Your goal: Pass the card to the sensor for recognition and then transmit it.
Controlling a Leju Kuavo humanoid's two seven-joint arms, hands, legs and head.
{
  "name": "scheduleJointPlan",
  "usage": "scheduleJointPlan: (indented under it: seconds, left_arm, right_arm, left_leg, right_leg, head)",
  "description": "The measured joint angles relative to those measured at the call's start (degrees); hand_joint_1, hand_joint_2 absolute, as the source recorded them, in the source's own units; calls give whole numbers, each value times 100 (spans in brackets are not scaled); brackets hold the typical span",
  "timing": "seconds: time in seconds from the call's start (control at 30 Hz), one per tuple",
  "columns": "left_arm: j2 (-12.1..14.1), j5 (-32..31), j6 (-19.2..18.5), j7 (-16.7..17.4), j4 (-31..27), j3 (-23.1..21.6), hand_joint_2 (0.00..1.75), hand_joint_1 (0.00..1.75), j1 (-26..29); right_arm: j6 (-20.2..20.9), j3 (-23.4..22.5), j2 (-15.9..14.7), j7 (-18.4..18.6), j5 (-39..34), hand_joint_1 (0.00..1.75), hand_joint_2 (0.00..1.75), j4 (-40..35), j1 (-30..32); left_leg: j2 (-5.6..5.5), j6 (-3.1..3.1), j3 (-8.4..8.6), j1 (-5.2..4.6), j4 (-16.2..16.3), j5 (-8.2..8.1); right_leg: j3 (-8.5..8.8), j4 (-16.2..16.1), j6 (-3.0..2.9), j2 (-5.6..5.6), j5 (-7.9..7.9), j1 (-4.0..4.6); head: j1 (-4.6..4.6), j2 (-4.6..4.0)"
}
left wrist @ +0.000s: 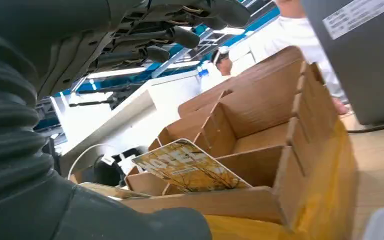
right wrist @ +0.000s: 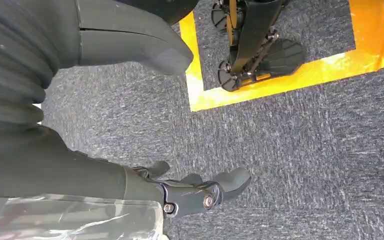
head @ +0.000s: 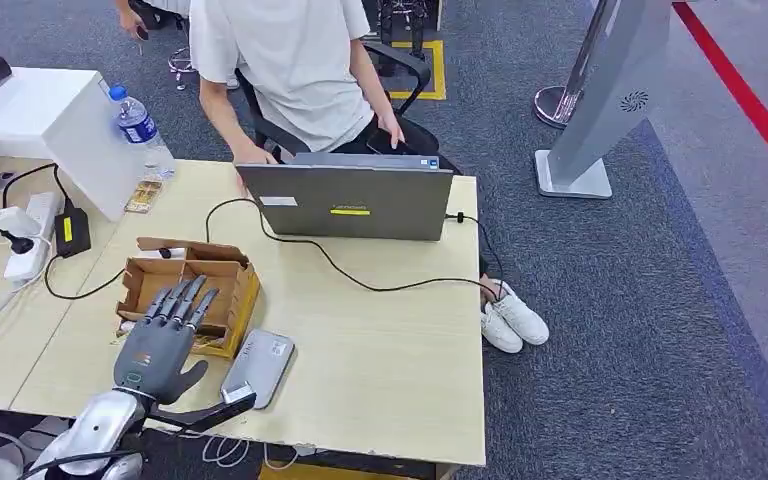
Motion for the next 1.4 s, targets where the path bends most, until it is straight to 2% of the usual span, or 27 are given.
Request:
scheduleJointPlan:
  seconds: [0.07,0.23,0.53,0.57,0.63,0.67,1.1,1.4]
  left_arm:
    - [-5,2,0,0,7,7,175,0,-6]
    - [-142,98,2,13,210,358,175,0,-154]
    - [-162,168,-24,-26,214,481,175,0,-163]
    - [-166,168,-26,-39,214,481,175,24,-163]
    - [-175,170,-28,-42,214,481,175,24,-165]
    - [-181,175,-35,-50,216,481,175,175,-166]
    - [-70,470,-369,-199,273,483,175,175,-164]
    - [-20,509,-387,-232,297,483,175,175,-163]
  right_arm:
    - [0,0,0,2,0,0,175,0,0]
    - [9,0,0,28,50,0,175,0,-1]
    - [15,0,0,28,63,0,175,0,-2]
    - [15,0,0,28,68,0,175,0,-1]
    - [15,0,0,28,68,0,175,0,-2]
    - [15,0,0,28,68,0,175,0,-2]
    - [20,0,0,28,85,0,175,0,-1]
    - [24,0,-2,28,88,0,175,0,-2]
  left_leg:
    - [0,0,0,0,0,0]
    - [0,0,0,0,0,0]
    - [0,0,0,0,0,0]
    - [0,0,0,0,0,0]
    - [0,0,0,0,0,0]
    - [0,0,0,0,0,0]
    - [0,0,0,1,0,0]
    - [0,0,0,1,0,0]
  right_leg:
    - [0,0,0,0,0,0]
    - [0,0,0,1,0,0]
    - [0,0,0,1,0,0]
    - [0,0,0,1,0,0]
    - [0,0,0,1,0,0]
    - [0,0,0,1,0,0]
    - [0,0,0,1,0,2]
    - [1,0,0,1,0,1]
  head:
    - [2,0]
    - [2,0]
    - [0,0]
    - [2,0]
    - [2,0]
    - [0,0]
    - [2,0]
    - [0,0]
